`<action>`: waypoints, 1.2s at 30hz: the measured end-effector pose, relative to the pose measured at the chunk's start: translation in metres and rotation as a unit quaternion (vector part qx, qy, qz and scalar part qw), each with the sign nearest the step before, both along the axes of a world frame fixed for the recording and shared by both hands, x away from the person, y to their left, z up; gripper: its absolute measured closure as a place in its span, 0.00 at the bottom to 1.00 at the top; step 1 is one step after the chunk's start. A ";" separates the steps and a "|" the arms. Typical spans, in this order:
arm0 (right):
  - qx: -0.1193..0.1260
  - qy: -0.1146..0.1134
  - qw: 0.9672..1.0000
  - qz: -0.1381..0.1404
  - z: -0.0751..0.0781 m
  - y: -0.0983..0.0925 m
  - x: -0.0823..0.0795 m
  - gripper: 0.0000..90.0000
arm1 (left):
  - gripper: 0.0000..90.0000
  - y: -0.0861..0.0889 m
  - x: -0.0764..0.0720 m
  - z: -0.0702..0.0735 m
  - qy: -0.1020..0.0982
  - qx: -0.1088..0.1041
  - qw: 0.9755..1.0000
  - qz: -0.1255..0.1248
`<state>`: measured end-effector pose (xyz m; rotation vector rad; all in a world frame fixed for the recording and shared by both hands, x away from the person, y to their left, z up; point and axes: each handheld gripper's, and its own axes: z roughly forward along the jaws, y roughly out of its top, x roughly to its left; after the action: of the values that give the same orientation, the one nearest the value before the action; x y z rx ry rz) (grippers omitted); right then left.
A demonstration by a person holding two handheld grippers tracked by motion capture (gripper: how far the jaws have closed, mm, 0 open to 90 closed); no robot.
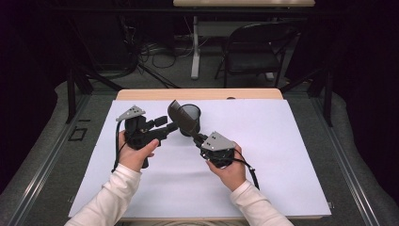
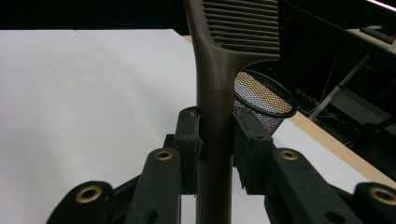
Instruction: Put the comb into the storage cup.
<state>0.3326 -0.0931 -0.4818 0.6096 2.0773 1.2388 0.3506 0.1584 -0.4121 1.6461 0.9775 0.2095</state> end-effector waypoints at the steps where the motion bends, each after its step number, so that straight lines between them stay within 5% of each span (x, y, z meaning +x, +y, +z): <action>1: 0.001 -0.001 1.000 -0.001 0.000 0.000 0.000 0.81 | 0.48 0.000 0.001 0.000 0.000 -0.002 1.000 0.001; 36: -0.001 0.002 1.000 0.003 -0.003 0.004 -0.001 0.81 | 0.71 -0.015 0.021 -0.006 0.040 -0.042 0.998 0.016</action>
<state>0.3321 -0.0895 -0.4847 0.6048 2.0856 1.2390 0.3717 0.1433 -0.4180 1.5727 1.0596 0.1228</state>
